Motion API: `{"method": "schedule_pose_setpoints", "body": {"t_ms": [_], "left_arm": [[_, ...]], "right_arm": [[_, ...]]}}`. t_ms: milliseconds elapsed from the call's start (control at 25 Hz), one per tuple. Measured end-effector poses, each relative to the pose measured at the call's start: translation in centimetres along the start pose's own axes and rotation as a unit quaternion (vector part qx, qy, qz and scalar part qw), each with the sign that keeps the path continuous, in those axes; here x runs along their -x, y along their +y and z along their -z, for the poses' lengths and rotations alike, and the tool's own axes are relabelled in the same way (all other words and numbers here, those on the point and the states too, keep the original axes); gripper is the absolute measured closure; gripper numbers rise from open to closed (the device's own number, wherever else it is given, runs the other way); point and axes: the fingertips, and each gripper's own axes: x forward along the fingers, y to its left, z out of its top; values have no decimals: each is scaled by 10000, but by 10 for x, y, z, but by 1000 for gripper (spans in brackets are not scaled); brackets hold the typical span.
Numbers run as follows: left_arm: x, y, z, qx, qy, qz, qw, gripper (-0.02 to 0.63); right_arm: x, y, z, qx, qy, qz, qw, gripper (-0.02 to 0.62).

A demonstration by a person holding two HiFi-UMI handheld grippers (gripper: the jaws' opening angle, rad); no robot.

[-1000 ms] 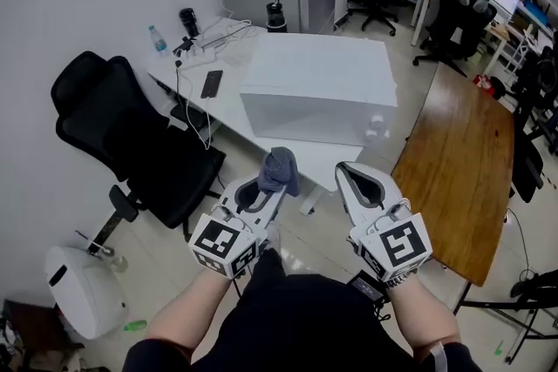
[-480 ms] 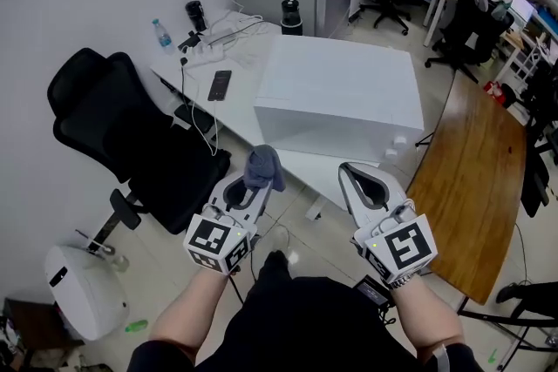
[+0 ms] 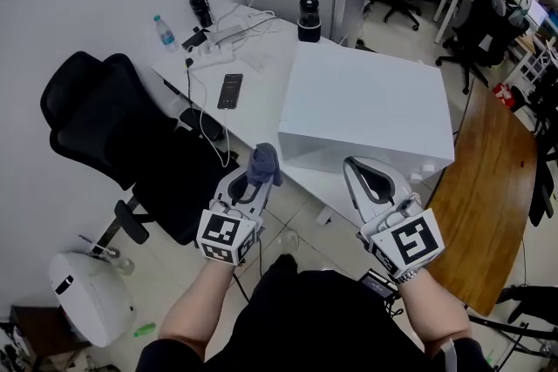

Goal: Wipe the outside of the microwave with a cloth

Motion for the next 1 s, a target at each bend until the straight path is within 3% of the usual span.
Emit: {"method": "schedule_pose_setpoints", "body": {"t_ms": [200, 400, 680, 1000], "left_arm": [[-29, 34, 22, -5, 258, 127, 9996, 503], [-65, 56, 43, 61, 508, 499, 9974, 503], [-114, 64, 62, -61, 731, 1148, 9907, 503], [-152, 76, 69, -43, 832, 1463, 9857, 505]], "right_arm": [[-43, -9, -1, -1, 85, 14, 10000, 595], [-77, -27, -1, -8, 169, 182, 9997, 594], [-111, -54, 0, -14, 253, 419, 9988, 595], [-132, -73, 1, -40, 288, 591, 9978, 595]]}}
